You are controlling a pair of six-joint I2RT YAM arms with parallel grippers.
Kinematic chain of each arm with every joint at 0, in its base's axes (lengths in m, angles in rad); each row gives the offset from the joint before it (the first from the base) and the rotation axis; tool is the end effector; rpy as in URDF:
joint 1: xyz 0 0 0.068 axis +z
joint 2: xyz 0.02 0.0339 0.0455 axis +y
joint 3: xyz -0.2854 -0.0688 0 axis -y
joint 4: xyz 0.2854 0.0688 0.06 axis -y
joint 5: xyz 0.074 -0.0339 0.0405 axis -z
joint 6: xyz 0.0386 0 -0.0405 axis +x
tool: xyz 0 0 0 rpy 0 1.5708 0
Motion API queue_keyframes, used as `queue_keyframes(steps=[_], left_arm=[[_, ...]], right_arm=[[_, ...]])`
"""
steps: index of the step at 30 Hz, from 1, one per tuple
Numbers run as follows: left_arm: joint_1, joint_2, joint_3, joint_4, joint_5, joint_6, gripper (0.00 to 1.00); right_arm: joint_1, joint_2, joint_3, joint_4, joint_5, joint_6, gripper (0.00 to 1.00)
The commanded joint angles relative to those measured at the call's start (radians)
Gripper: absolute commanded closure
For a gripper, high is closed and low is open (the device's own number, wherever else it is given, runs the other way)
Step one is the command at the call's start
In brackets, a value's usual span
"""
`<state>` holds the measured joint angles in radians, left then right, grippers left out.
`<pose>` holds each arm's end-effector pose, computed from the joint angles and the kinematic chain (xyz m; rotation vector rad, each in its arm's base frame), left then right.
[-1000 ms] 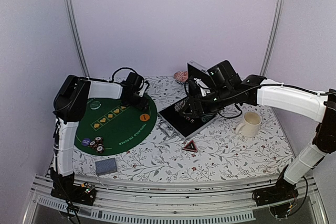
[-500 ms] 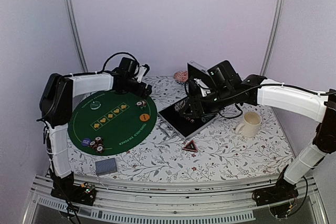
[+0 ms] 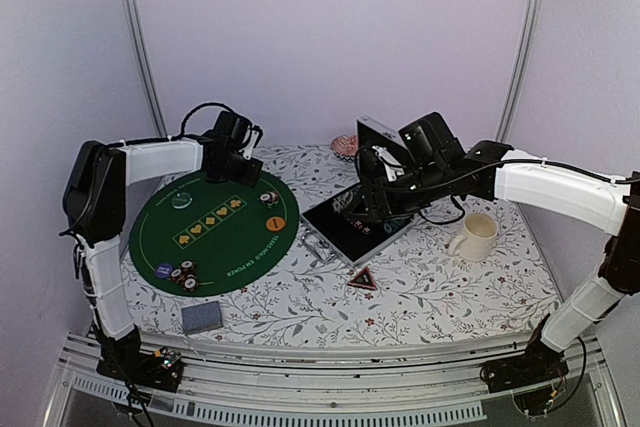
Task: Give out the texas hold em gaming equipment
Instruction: Adjust the poker chip in the big blind area.
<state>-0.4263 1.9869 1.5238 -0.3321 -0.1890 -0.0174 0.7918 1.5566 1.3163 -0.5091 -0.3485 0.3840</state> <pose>0.4545 -0.1984 0.2208 0.3874 2.3158 0.0061 0.2633 0.2855 0.3141 -0.6863 2.3829 0.9593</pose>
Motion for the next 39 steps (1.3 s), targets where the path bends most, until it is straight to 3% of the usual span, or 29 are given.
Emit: queue_keyframes(steps=[1, 11, 39], left_arm=[[0.056, -0.003, -0.050, -0.020, -0.062, -0.060, 0.48], [0.055, 0.087, -0.075, -0.038, 0.009, -0.083, 0.53], [0.014, 0.203, 0.035, -0.061, 0.063, -0.068, 0.52]], right_arm=[[0.001, -0.036, 0.000, -0.001, 0.016, -0.004, 0.35], [0.002, -0.036, -0.003, -0.002, 0.020, -0.010, 0.35], [0.002, -0.035, 0.005, -0.011, 0.022, -0.017, 0.34]])
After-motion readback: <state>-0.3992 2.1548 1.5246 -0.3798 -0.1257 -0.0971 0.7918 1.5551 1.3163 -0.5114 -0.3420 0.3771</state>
